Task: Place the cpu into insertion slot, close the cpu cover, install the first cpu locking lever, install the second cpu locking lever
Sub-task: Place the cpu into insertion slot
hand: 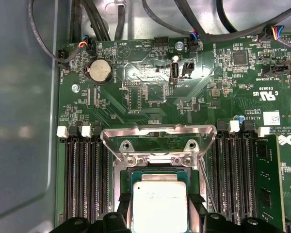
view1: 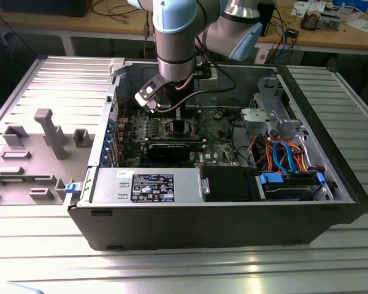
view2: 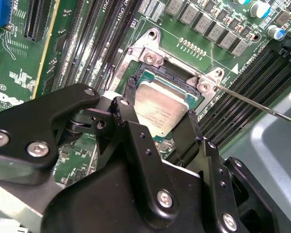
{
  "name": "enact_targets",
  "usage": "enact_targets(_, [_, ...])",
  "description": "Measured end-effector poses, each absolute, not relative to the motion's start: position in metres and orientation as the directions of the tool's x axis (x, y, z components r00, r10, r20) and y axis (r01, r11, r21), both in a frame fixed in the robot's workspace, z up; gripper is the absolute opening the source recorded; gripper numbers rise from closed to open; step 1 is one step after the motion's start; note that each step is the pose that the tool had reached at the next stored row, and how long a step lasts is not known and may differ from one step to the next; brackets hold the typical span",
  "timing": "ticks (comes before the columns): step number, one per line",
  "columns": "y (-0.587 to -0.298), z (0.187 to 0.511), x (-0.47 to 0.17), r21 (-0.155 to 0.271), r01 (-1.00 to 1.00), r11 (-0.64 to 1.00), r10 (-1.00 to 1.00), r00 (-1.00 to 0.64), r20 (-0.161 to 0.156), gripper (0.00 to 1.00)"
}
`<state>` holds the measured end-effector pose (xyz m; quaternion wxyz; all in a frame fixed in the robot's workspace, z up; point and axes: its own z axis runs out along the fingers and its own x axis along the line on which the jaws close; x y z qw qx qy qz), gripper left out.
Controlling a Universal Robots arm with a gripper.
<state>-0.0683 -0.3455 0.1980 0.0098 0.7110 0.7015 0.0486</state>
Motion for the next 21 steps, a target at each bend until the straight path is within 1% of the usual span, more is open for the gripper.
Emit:
enact_targets(5, [-0.3453,0.1977,-0.0682,0.082,0.996,-0.016,0.998,0.011,0.056,0.56])
enact_targets(6, [-0.3454,0.1977,-0.0682,0.082,0.996,-0.016,0.998,0.011,0.056,0.62])
enact_targets(21, [-0.3452,0.1978,-0.0683,0.082,0.997,-0.016,0.998,0.011,0.055,0.62])
